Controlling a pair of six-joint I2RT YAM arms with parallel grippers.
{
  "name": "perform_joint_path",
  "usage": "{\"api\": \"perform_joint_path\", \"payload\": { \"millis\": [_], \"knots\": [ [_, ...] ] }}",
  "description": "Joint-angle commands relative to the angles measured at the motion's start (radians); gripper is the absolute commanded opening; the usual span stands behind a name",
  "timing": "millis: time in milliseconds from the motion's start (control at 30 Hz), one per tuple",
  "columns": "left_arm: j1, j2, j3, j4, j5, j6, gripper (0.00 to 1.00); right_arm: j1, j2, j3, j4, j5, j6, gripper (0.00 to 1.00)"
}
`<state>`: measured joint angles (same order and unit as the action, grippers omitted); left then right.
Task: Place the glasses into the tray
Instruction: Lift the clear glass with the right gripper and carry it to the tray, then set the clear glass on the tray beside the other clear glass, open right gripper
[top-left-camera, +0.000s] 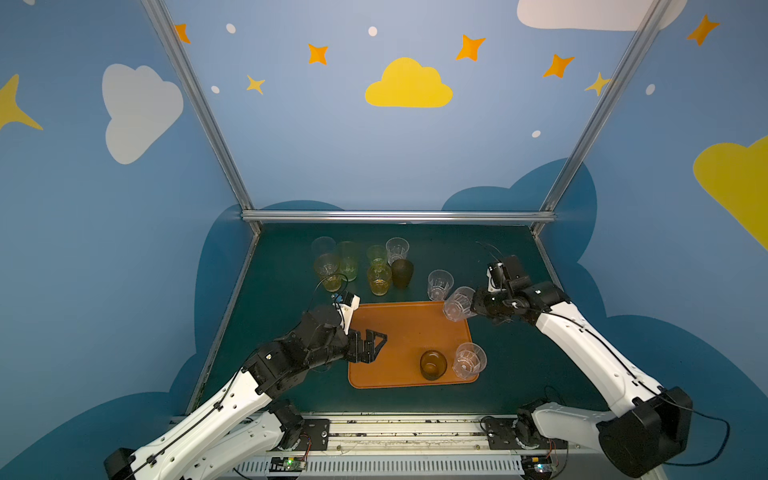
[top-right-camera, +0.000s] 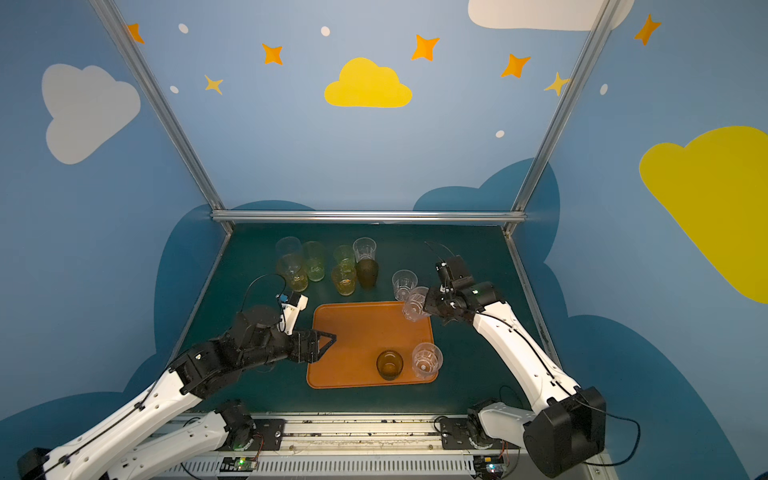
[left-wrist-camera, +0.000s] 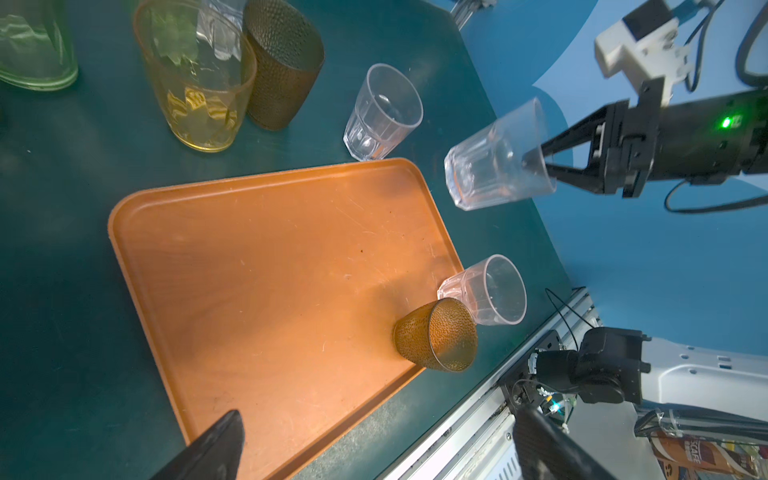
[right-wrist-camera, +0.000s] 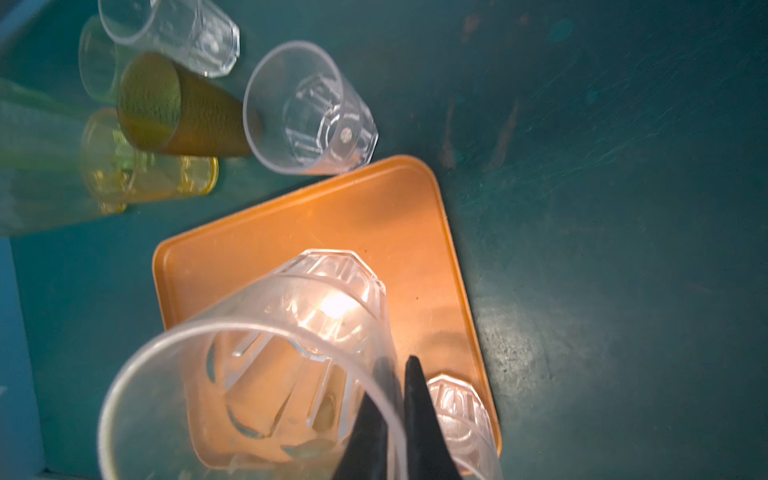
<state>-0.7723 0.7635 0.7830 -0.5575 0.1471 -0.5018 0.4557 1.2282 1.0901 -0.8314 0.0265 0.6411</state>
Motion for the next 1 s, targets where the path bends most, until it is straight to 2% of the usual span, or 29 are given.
{"api": "perform_joint_path", "payload": {
  "millis": [0,233,433,700,967],
  "knots": [
    [0.005,-0.013,-0.005,0.022,-0.046,-0.007,1.0,0.05,0.023,0.037,-0.059,0.063,-0.018,0.0],
    [0.008,-0.025,0.059,-0.072,-0.093,0.04,1.0,0.119,0.073,0.065,-0.12,0.148,-0.021,0.0],
    [0.006,-0.098,0.038,-0.113,-0.146,0.06,1.0,0.148,0.094,0.058,-0.155,0.212,-0.009,0.0],
    [0.008,-0.173,-0.025,-0.102,-0.182,0.042,1.0,0.147,0.098,-0.039,-0.088,0.172,0.029,0.0],
    [0.012,-0.15,-0.029,-0.105,-0.18,0.042,1.0,0.144,0.116,-0.078,-0.015,0.163,0.036,0.0]
  ]
}}
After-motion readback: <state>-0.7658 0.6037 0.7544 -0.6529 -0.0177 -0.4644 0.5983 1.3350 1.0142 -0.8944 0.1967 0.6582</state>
